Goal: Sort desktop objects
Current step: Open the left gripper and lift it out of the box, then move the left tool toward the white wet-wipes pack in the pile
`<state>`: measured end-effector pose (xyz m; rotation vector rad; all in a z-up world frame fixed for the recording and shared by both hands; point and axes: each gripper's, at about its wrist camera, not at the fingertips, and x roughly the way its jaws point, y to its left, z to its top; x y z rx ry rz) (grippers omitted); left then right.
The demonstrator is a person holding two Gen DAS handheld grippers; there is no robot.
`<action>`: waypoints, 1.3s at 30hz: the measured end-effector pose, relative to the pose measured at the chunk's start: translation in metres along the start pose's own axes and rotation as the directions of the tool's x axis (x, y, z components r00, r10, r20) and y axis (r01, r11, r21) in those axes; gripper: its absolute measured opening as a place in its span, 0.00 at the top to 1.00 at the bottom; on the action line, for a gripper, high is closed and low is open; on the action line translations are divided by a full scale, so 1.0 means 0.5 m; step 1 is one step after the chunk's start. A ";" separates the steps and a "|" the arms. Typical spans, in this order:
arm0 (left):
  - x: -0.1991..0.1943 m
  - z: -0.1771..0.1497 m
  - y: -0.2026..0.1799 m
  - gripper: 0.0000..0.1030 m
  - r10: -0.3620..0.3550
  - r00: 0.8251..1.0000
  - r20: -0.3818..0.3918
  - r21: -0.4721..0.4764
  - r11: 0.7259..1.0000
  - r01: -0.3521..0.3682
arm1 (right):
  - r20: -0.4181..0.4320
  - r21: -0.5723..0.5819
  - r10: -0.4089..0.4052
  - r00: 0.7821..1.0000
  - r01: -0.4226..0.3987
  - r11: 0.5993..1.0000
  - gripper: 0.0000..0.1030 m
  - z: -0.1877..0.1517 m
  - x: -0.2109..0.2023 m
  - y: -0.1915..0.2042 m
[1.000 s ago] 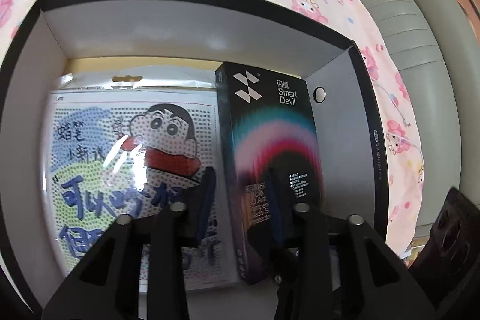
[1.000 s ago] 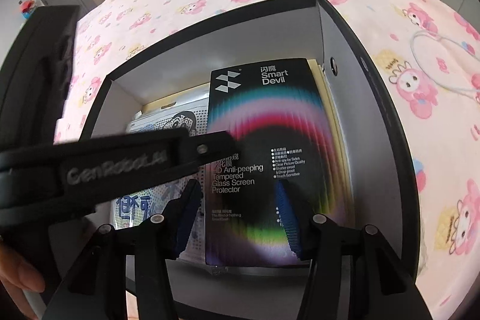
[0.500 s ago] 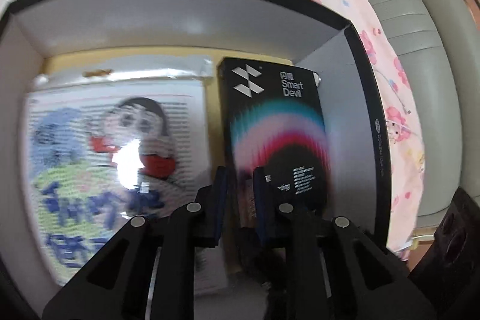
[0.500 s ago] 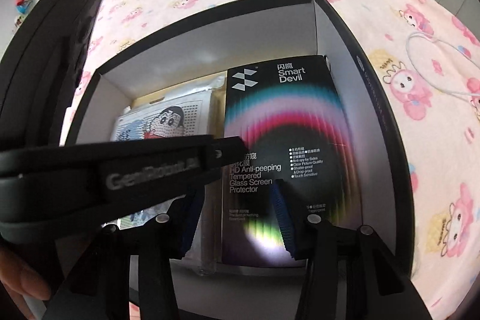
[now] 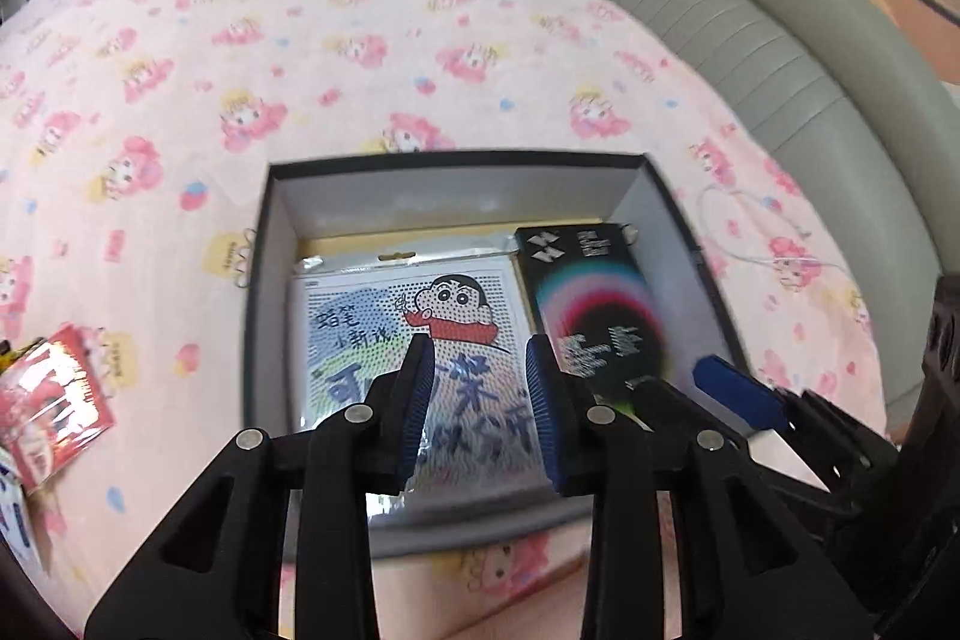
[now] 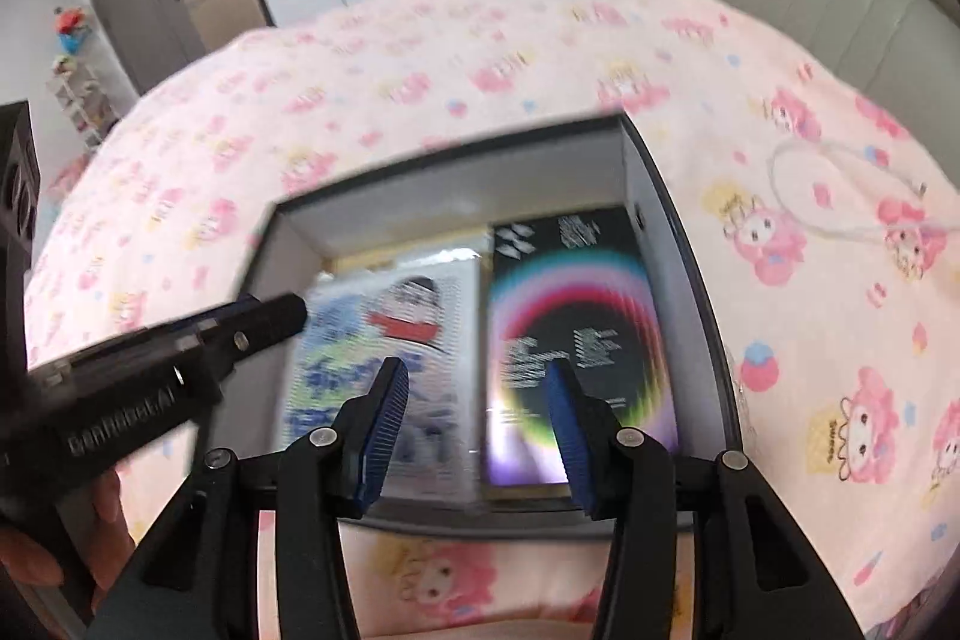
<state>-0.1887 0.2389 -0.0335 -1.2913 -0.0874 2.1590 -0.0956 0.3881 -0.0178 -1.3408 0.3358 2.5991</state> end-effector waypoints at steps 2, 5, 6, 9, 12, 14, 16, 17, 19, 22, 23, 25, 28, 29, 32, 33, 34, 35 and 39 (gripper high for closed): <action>-0.039 -0.008 -0.004 0.72 0.008 0.999 0.047 -0.003 1.000 -0.008 | 0.033 -0.026 0.016 0.999 -0.015 1.000 0.57 -0.001 -0.033 0.028; -0.115 -0.027 0.004 0.72 -0.003 0.995 0.096 -0.020 1.000 0.005 | 0.083 -0.065 0.045 0.996 -0.040 0.997 0.57 -0.003 -0.075 0.071; -0.143 -0.037 0.010 0.72 0.001 0.994 0.112 -0.026 1.000 0.002 | 0.099 -0.079 0.056 0.994 -0.049 0.996 0.57 -0.005 -0.088 0.088; -0.224 -0.073 0.034 0.71 0.033 0.986 0.163 -0.041 0.999 -0.027 | 0.138 -0.126 0.086 0.987 -0.068 0.990 0.54 -0.029 -0.123 0.142; -0.298 -0.120 0.056 0.66 0.070 0.975 0.209 -0.053 0.997 -0.060 | 0.179 -0.168 0.116 0.977 -0.086 0.982 0.51 -0.060 -0.163 0.197; -0.332 -0.147 0.065 0.62 0.109 0.967 0.232 -0.064 0.993 -0.096 | 0.180 -0.189 0.147 0.973 -0.113 0.975 0.50 -0.078 -0.170 0.232; -0.365 -0.174 0.080 0.62 0.154 0.956 0.250 -0.077 0.987 -0.139 | 0.169 -0.214 0.183 0.968 -0.145 0.966 0.50 -0.096 -0.175 0.271; -0.379 -0.187 0.090 0.62 0.176 0.950 0.258 -0.087 0.984 -0.158 | 0.158 -0.228 0.197 0.968 -0.159 0.961 0.50 -0.102 -0.172 0.290; -0.408 -0.210 0.115 0.62 0.209 0.940 0.270 -0.116 0.976 -0.184 | 0.139 -0.255 0.225 0.964 -0.185 0.949 0.50 -0.116 -0.168 0.330; -0.458 -0.246 0.157 0.62 0.247 0.924 0.291 -0.169 0.964 -0.204 | 0.120 -0.282 0.262 0.958 -0.220 0.934 0.50 -0.138 -0.170 0.386; -0.473 -0.258 0.171 0.62 0.261 0.918 0.298 -0.185 0.959 -0.213 | 0.117 -0.287 0.273 0.955 -0.231 0.930 0.50 -0.144 -0.172 0.403; -0.492 -0.275 0.194 0.62 0.290 0.909 0.298 -0.200 0.951 -0.237 | 0.123 -0.289 0.291 0.949 -0.246 0.925 0.50 -0.154 -0.179 0.432; -0.511 -0.295 0.232 0.63 0.322 0.897 0.303 -0.224 0.939 -0.262 | 0.130 -0.301 0.320 0.939 -0.270 0.915 0.50 -0.164 -0.187 0.473; -0.517 -0.299 0.246 0.63 0.330 0.893 0.305 -0.238 0.935 -0.265 | 0.129 -0.315 0.324 0.937 -0.272 0.909 0.50 -0.168 -0.188 0.491; -0.531 -0.313 0.288 0.63 0.353 0.886 0.301 -0.280 0.921 -0.272 | 0.121 -0.352 0.329 0.937 -0.269 0.897 0.50 -0.175 -0.185 0.539; -0.538 -0.320 0.302 0.63 0.356 0.884 0.304 -0.292 0.918 -0.270 | 0.114 -0.362 0.334 0.936 -0.274 0.891 0.50 -0.177 -0.182 0.553; -0.544 -0.328 0.317 0.63 0.360 0.881 0.306 -0.307 0.914 -0.267 | 0.104 -0.372 0.345 0.933 -0.286 0.883 0.50 -0.178 -0.180 0.568; -0.548 -0.336 0.333 0.63 0.364 0.880 0.305 -0.326 0.908 -0.263 | 0.095 -0.384 0.355 0.930 -0.295 0.875 0.50 -0.180 -0.178 0.582; -0.556 -0.360 0.399 0.63 0.393 0.872 0.291 -0.401 0.878 -0.261 | 0.066 -0.437 0.368 0.927 -0.305 0.846 0.50 -0.189 -0.157 0.647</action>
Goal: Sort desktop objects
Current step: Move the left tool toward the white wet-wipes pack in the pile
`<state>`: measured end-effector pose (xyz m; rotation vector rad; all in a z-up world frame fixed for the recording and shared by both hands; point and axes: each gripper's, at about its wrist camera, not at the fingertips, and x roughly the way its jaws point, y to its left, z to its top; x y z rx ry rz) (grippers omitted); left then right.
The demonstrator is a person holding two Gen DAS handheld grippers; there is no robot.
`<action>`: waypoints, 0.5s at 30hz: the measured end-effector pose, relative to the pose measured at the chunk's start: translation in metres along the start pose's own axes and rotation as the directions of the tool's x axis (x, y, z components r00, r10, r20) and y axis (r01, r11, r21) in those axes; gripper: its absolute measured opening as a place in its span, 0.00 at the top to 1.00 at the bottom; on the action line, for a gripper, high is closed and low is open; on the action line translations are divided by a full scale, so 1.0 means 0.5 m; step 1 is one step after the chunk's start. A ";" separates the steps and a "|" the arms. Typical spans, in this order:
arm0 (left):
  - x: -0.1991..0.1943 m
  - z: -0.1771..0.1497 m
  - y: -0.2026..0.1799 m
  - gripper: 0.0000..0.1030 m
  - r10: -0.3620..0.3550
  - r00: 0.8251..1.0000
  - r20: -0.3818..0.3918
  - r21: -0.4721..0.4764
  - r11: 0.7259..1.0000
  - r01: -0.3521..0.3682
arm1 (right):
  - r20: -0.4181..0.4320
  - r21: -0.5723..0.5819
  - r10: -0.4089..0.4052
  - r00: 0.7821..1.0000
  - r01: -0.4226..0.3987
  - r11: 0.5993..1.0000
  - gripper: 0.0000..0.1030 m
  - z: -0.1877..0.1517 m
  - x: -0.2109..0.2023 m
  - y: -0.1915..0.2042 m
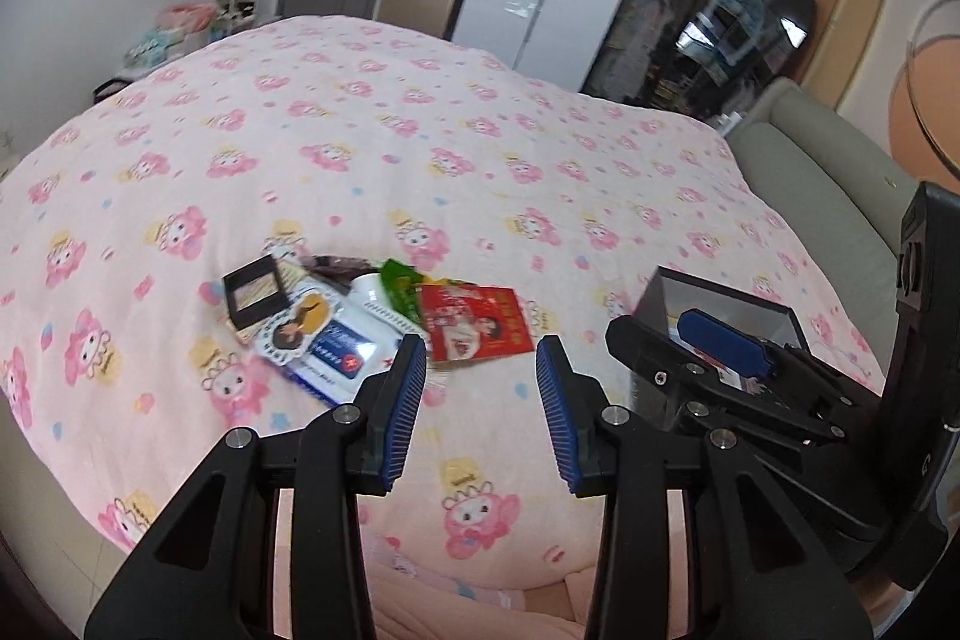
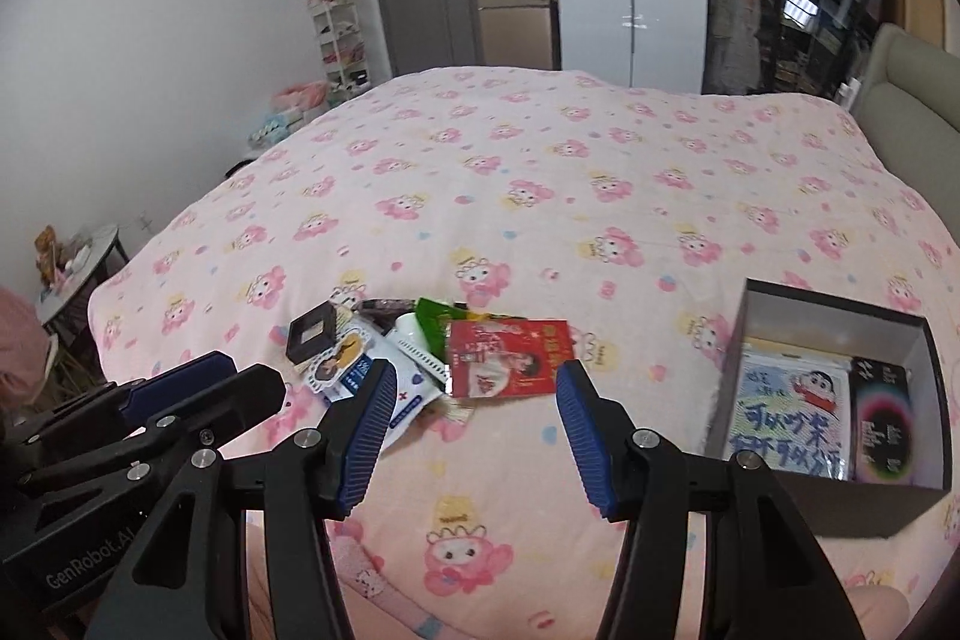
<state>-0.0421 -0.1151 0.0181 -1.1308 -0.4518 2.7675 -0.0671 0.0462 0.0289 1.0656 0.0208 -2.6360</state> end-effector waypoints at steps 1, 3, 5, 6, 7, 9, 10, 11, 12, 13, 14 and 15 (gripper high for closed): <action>0.005 0.002 0.015 0.63 0.010 1.000 -0.002 -0.013 1.000 -0.010 | -0.006 -0.010 0.009 1.000 -0.009 1.000 0.50 0.003 0.012 0.011; 0.018 0.007 0.040 0.62 0.027 0.999 -0.023 -0.029 0.999 -0.027 | -0.022 -0.030 0.032 0.999 -0.033 0.999 0.50 0.008 0.039 0.032; 0.036 0.014 0.059 0.60 0.027 0.999 -0.037 -0.046 0.999 -0.028 | -0.054 -0.044 0.061 0.997 -0.063 0.997 0.50 0.014 0.069 0.041; 0.045 0.017 0.068 0.60 0.023 0.999 -0.041 -0.056 0.998 -0.025 | -0.065 -0.034 0.067 0.996 -0.069 0.997 0.50 0.016 0.084 0.040; 0.055 0.021 0.076 0.60 0.019 0.999 -0.044 -0.069 0.997 -0.022 | -0.077 -0.023 0.073 0.994 -0.075 0.997 0.50 0.018 0.099 0.038; 0.089 0.030 0.101 0.60 0.019 0.998 -0.063 -0.126 0.992 -0.027 | -0.099 -0.003 0.085 0.991 -0.086 0.996 0.50 0.021 0.128 0.036; 0.110 0.033 0.117 0.60 0.018 0.997 -0.077 -0.162 0.986 -0.030 | -0.114 0.000 0.088 0.990 -0.089 0.996 0.50 0.021 0.144 0.037; 0.135 0.038 0.137 0.60 0.010 0.995 -0.097 -0.201 0.979 -0.029 | -0.132 0.003 0.092 0.987 -0.093 0.996 0.50 0.019 0.161 0.039; 0.163 0.041 0.158 0.60 -0.002 0.992 -0.123 -0.245 0.969 -0.028 | -0.150 0.006 0.096 0.984 -0.097 0.995 0.50 0.018 0.178 0.041; 0.190 0.042 0.180 0.60 -0.018 0.989 -0.148 -0.296 0.955 -0.027 | -0.167 0.007 0.100 0.981 -0.100 0.995 0.50 0.015 0.195 0.044; 0.213 0.040 0.203 0.60 -0.037 0.986 -0.163 -0.354 0.935 -0.024 | -0.183 0.009 0.102 0.978 -0.102 0.995 0.50 0.012 0.212 0.046; 0.237 0.037 0.226 0.60 -0.057 0.983 -0.175 -0.415 0.909 -0.021 | -0.197 0.011 0.097 0.976 -0.097 0.995 0.50 0.008 0.230 0.048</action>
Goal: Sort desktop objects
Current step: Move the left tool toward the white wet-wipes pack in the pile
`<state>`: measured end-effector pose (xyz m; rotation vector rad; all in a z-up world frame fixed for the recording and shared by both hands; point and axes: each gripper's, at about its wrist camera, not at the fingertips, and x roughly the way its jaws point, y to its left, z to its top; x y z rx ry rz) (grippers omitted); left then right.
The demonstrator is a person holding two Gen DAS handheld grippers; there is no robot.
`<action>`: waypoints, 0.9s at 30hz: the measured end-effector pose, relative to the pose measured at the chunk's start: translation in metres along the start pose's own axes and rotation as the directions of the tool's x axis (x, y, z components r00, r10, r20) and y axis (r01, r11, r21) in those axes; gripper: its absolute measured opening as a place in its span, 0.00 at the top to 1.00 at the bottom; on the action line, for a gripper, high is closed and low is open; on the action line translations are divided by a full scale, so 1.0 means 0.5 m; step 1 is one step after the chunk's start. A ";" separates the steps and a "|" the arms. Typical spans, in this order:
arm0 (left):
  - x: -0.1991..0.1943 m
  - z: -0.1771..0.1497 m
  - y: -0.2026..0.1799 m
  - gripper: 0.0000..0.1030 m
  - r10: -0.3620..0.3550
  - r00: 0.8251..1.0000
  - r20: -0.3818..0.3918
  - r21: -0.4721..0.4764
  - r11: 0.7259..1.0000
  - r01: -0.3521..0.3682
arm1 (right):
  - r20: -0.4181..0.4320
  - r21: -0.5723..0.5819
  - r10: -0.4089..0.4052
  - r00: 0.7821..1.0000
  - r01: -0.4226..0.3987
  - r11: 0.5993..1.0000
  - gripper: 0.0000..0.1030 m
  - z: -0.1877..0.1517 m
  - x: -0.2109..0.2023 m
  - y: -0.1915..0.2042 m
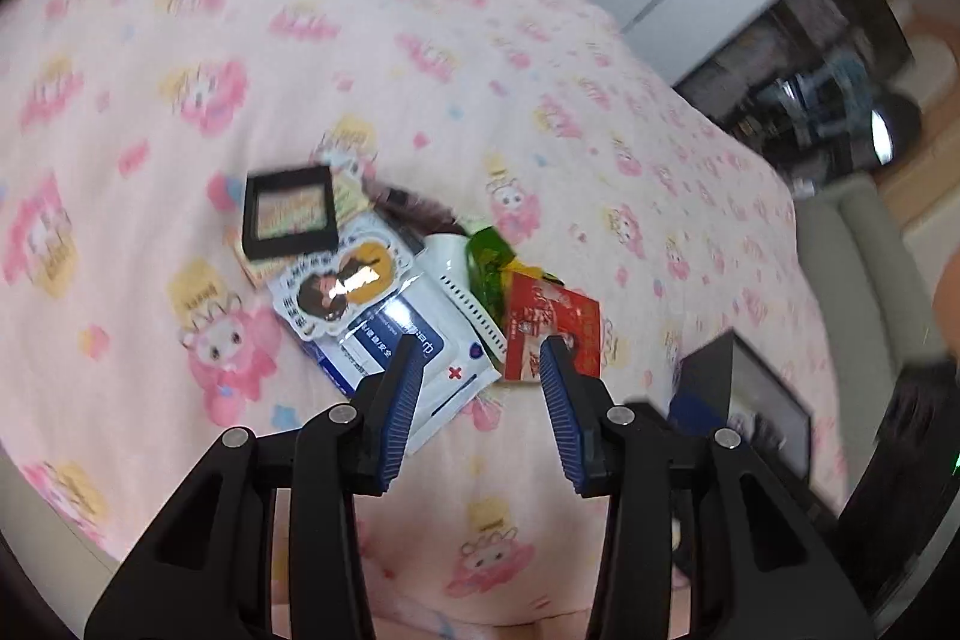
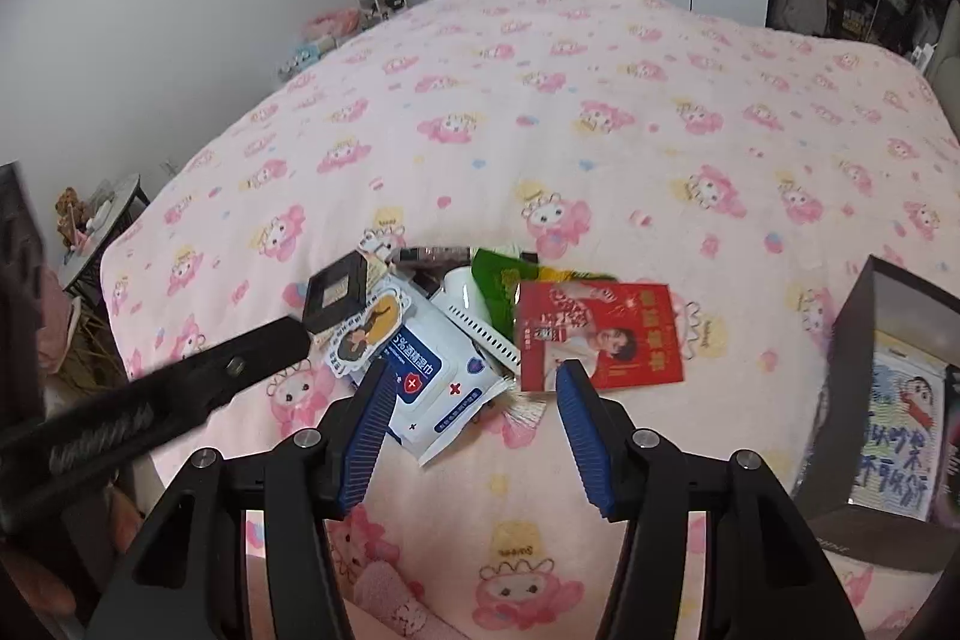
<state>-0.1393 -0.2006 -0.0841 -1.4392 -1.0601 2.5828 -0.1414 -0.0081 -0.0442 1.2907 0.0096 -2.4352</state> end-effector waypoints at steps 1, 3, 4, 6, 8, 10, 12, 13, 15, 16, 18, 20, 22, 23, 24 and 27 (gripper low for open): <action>0.021 0.007 0.024 0.60 -0.014 1.000 -0.011 -0.074 0.997 0.013 | -0.015 0.004 -0.005 1.000 0.005 1.000 0.50 -0.001 0.019 -0.001; 0.050 0.004 0.066 0.60 -0.020 1.000 0.004 -0.211 0.977 0.021 | -0.053 0.022 -0.013 0.998 0.014 1.000 0.50 -0.010 0.059 -0.007; 0.064 -0.002 0.082 0.57 -0.027 1.000 0.009 -0.258 0.966 0.029 | -0.076 0.029 -0.015 0.997 0.018 0.999 0.50 -0.016 0.077 -0.010; 0.098 -0.010 0.104 0.57 -0.029 0.999 -0.024 -0.307 0.952 0.021 | -0.123 0.042 -0.021 0.992 0.026 0.999 0.50 -0.030 0.117 -0.017; 0.126 -0.014 0.124 0.57 0.005 0.998 -0.069 -0.335 0.942 -0.028 | -0.167 0.054 -0.024 0.986 0.034 0.998 0.50 -0.044 0.151 -0.023; 0.148 -0.017 0.143 0.57 0.050 0.993 -0.105 -0.358 0.930 -0.084 | -0.185 0.058 -0.026 0.982 0.037 0.998 0.50 -0.050 0.173 -0.023; 0.164 -0.022 0.147 0.57 0.105 0.986 -0.133 -0.353 0.924 -0.146 | -0.188 0.059 -0.030 0.982 0.041 0.997 0.50 -0.051 0.187 -0.021; 0.173 -0.025 0.146 0.57 0.128 0.981 -0.146 -0.346 0.922 -0.172 | -0.187 0.058 -0.035 0.982 0.046 0.997 0.50 -0.053 0.196 -0.021; 0.193 -0.031 0.143 0.57 0.160 0.972 -0.175 -0.333 0.919 -0.211 | -0.193 0.058 -0.049 0.980 0.061 0.996 0.50 -0.058 0.218 -0.022; 0.202 -0.033 0.142 0.57 0.169 0.968 -0.188 -0.329 0.917 -0.224 | -0.202 0.057 -0.059 0.978 0.071 0.996 0.50 -0.063 0.232 -0.023; 0.214 -0.040 0.142 0.57 0.165 0.965 -0.204 -0.329 0.917 -0.226 | -0.246 0.055 -0.084 0.966 0.100 0.993 0.50 -0.078 0.266 -0.026; 0.217 -0.044 0.143 0.57 0.159 0.967 -0.200 -0.335 0.916 -0.219 | -0.256 0.079 -0.060 0.965 0.083 0.993 0.50 -0.089 0.280 -0.030; 0.216 -0.048 0.142 0.57 0.150 0.970 -0.193 -0.340 0.917 -0.210 | -0.238 0.097 -0.033 0.971 0.057 0.994 0.50 -0.089 0.276 -0.035; 0.217 -0.050 0.140 0.57 0.148 0.970 -0.192 -0.339 0.918 -0.207 | -0.233 0.100 -0.012 0.972 0.036 0.994 0.53 -0.090 0.273 -0.036; 0.217 -0.053 0.136 0.57 0.144 0.971 -0.191 -0.334 0.921 -0.202 | -0.228 0.103 0.010 0.974 0.014 0.995 0.59 -0.090 0.271 -0.037; 0.218 -0.060 0.120 0.57 0.139 0.972 -0.188 -0.303 0.933 -0.192 | -0.213 0.111 0.073 0.974 -0.051 0.993 0.79 -0.090 0.263 -0.040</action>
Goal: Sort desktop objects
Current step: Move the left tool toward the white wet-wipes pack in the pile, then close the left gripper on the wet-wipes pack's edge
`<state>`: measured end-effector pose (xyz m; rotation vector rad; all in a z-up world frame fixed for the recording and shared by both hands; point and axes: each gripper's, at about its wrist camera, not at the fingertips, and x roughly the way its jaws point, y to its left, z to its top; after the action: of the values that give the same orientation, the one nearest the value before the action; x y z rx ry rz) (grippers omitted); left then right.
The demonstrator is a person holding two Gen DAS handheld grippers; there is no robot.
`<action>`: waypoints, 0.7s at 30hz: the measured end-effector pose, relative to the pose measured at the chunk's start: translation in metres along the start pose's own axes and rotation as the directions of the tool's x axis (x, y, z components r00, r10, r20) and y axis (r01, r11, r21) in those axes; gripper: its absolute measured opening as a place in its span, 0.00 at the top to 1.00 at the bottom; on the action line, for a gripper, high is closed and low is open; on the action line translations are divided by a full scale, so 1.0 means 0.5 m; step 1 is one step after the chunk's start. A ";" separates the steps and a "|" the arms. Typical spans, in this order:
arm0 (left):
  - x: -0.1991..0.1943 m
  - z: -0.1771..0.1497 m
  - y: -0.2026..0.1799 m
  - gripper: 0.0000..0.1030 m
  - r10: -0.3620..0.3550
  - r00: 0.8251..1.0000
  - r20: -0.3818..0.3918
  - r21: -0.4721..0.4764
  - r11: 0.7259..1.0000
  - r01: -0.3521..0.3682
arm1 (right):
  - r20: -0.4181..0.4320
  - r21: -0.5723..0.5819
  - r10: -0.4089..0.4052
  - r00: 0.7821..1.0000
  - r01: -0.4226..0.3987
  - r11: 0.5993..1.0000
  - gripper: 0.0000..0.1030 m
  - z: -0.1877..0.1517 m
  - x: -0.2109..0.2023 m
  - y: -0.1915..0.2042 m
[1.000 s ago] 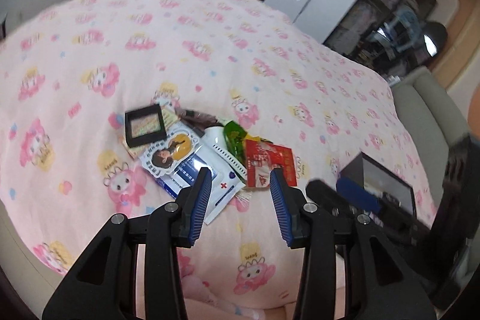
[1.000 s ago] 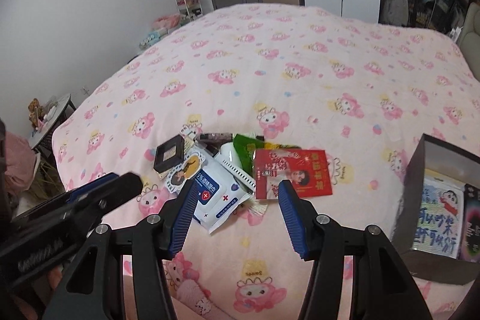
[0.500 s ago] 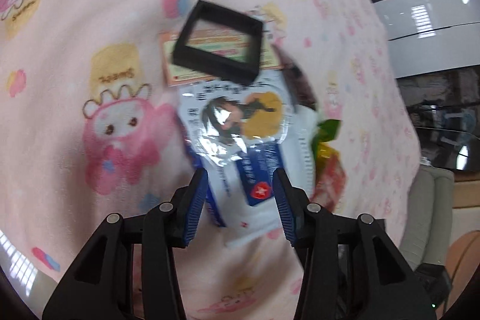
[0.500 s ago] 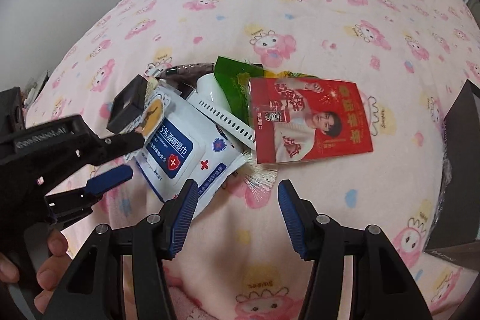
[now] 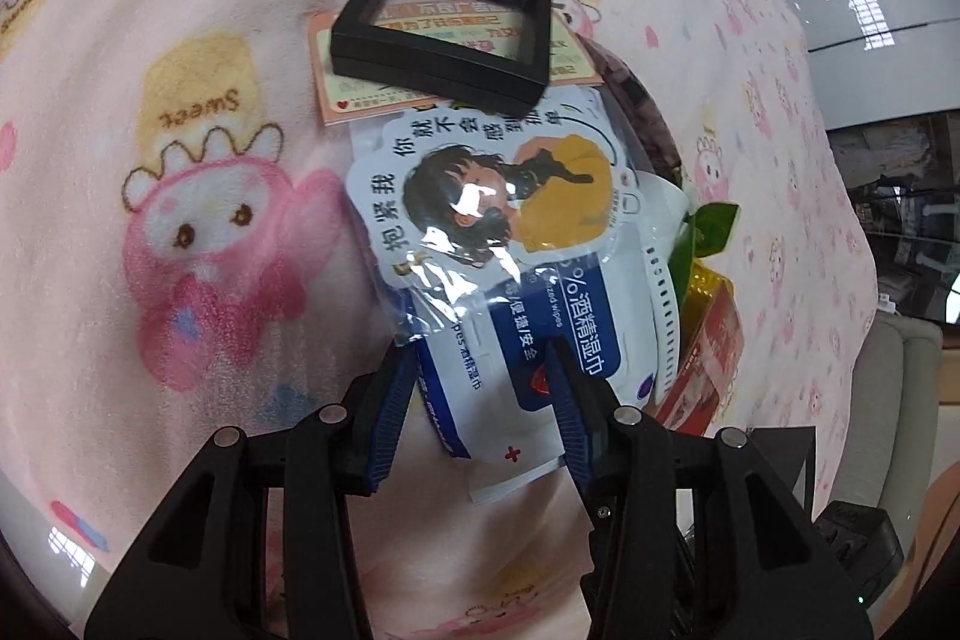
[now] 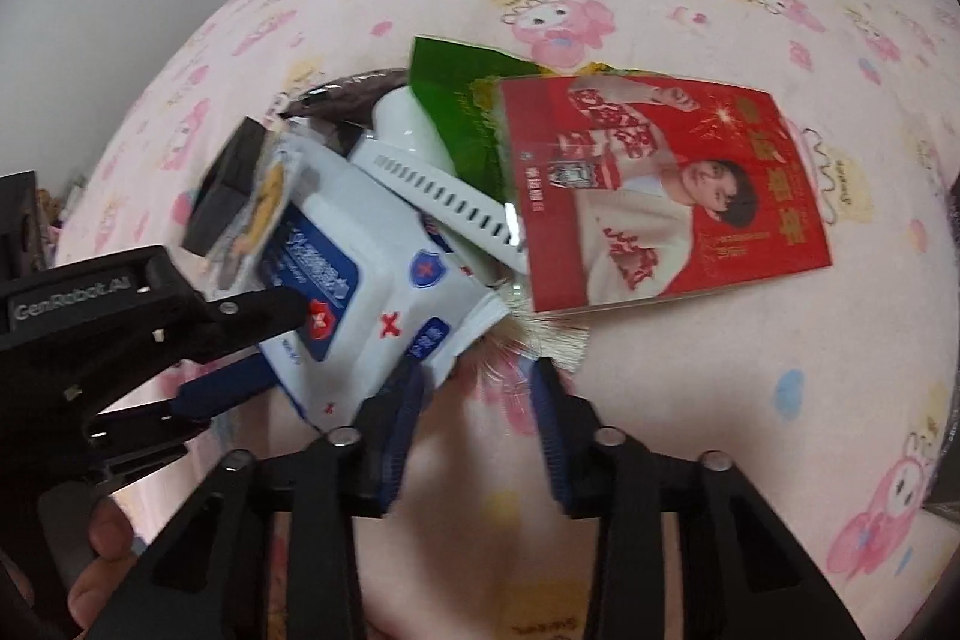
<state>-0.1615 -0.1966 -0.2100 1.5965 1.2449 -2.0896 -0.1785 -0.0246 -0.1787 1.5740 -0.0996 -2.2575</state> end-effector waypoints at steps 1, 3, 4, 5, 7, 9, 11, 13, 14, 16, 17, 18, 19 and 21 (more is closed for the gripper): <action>0.001 -0.004 -0.006 0.57 0.007 1.000 -0.002 0.016 1.000 -0.007 | 0.003 -0.004 0.018 1.000 -0.018 1.000 0.82 -0.001 -0.003 0.001; 0.005 -0.015 -0.028 0.56 0.049 0.999 0.002 0.082 0.995 -0.049 | 0.017 -0.033 0.026 1.000 -0.026 0.999 0.88 -0.006 -0.017 0.014; 0.005 -0.022 -0.040 0.56 0.065 0.998 0.008 0.115 0.991 -0.065 | 0.027 -0.047 0.036 0.999 -0.035 0.998 0.88 -0.009 -0.024 0.023; 0.005 -0.029 -0.049 0.56 0.069 0.998 0.007 0.140 0.988 -0.070 | 0.037 -0.061 0.047 0.998 -0.044 0.997 0.88 -0.012 -0.031 0.031; 0.008 -0.039 -0.053 0.56 0.033 0.999 -0.026 0.143 0.989 -0.029 | 0.058 -0.084 0.056 0.997 -0.051 0.995 0.88 -0.018 -0.047 0.046; 0.007 -0.043 -0.046 0.58 -0.011 0.999 -0.049 0.114 0.993 0.016 | 0.079 -0.083 0.033 0.996 -0.026 0.996 0.88 -0.019 -0.061 0.049; -0.001 -0.037 -0.035 0.59 -0.037 0.999 -0.039 0.079 0.996 0.040 | 0.089 -0.048 0.015 0.996 -0.010 0.999 0.88 -0.018 -0.069 0.032; -0.015 -0.030 -0.019 0.59 -0.075 0.997 -0.017 0.023 0.997 0.076 | 0.089 0.008 -0.003 0.996 0.002 1.000 0.88 -0.010 -0.069 0.000; -0.024 -0.027 -0.008 0.59 -0.095 0.995 0.001 -0.007 0.995 0.095 | 0.084 0.030 -0.014 0.996 0.012 0.999 0.87 -0.005 -0.068 -0.014; -0.042 -0.020 0.011 0.59 -0.123 0.991 0.045 -0.057 0.990 0.126 | 0.080 0.059 -0.016 0.997 0.011 0.998 0.87 0.006 -0.069 -0.034; -0.051 -0.017 0.019 0.59 -0.133 0.989 0.066 -0.079 0.987 0.138 | 0.081 0.064 -0.008 0.997 0.003 0.998 0.87 0.011 -0.071 -0.038; -0.061 -0.013 0.028 0.59 -0.141 0.986 0.088 -0.101 0.984 0.150 | 0.083 0.045 0.002 0.997 -0.006 0.999 0.86 0.018 -0.072 -0.027; -0.069 -0.011 0.036 0.59 -0.146 0.983 0.108 -0.121 0.980 0.159 | 0.085 0.026 0.012 0.996 -0.015 1.000 0.86 0.024 -0.072 -0.016; -0.076 -0.006 0.055 0.59 -0.136 0.981 0.141 -0.161 0.974 0.158 | 0.087 -0.011 0.033 0.996 -0.032 0.999 0.85 0.036 -0.073 0.005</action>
<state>-0.1279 -0.2227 -0.1898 1.3105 1.4927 -2.0683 -0.1835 -0.0170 -0.1389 1.4579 -0.1370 -2.2981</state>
